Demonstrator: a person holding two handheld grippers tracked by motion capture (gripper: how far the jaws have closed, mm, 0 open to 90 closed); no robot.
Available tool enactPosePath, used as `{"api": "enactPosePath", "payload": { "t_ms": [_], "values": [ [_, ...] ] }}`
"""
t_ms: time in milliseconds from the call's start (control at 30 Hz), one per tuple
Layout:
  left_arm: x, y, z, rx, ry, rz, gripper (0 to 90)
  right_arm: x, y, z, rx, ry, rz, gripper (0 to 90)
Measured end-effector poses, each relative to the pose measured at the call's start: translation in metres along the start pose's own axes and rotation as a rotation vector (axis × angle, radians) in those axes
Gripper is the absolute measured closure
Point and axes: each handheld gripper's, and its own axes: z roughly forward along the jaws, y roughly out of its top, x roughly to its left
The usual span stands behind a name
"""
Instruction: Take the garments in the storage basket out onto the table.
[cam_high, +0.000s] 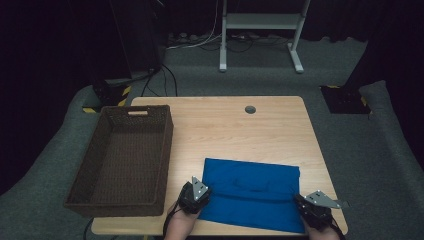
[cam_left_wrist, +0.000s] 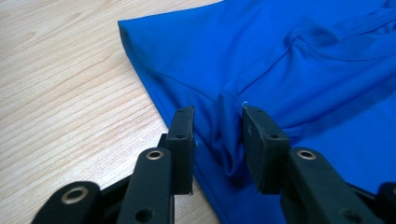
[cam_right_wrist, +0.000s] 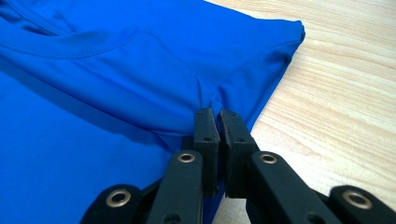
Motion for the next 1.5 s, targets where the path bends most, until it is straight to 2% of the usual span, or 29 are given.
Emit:
{"api": "enactPosePath", "payload": {
  "t_ms": [267, 500, 600, 733, 867, 967, 1067, 1167, 1267, 1367, 1500],
  "values": [
    [0.002, 0.000, 0.000, 0.002, 0.022, -0.002, 64.7, -0.006, 0.015, 0.014, 0.033, 0.019, -0.013, 86.2],
    [0.003, -0.001, 0.000, 0.000, 0.056, 0.017, 62.0, -0.011, 0.028, 0.029, 0.039, 0.027, -0.018, 86.1],
    [0.003, -0.001, 0.000, 0.001, 0.066, 0.023, 61.4, -0.013, 0.031, 0.032, 0.040, 0.028, -0.016, 86.0],
    [0.004, -0.001, 0.000, 0.001, 0.063, 0.011, 60.3, -0.012, 0.031, 0.032, 0.040, 0.022, -0.015, 84.6],
    [0.005, -0.001, 0.000, 0.001, 0.065, 0.000, 58.3, -0.011, 0.028, 0.030, 0.019, 0.009, -0.005, 80.3],
    [0.005, -0.001, 0.000, -0.003, 0.072, -0.003, 57.0, -0.012, 0.027, 0.028, 0.011, -0.002, -0.004, 69.6],
    [0.004, -0.001, -0.001, -0.004, 0.079, -0.003, 55.6, -0.012, 0.027, 0.019, -0.038, 0.005, -0.001, 66.8],
    [0.009, -0.001, -0.001, 0.000, 0.047, -0.048, 51.4, -0.011, 0.026, 0.012, -0.075, 0.011, 0.010, 65.5],
    [0.014, -0.002, -0.001, -0.004, 0.007, -0.086, 45.5, -0.009, 0.024, 0.010, -0.087, 0.016, 0.002, 64.4],
    [0.015, 0.001, -0.003, 0.005, 0.005, -0.080, 43.5, -0.009, 0.022, 0.010, -0.085, 0.028, 0.007, 63.5],
    [0.015, 0.013, -0.008, -0.011, -0.004, -0.081, 40.7, -0.007, 0.022, 0.011, -0.085, 0.040, -0.003, 63.4]
  ]
}}
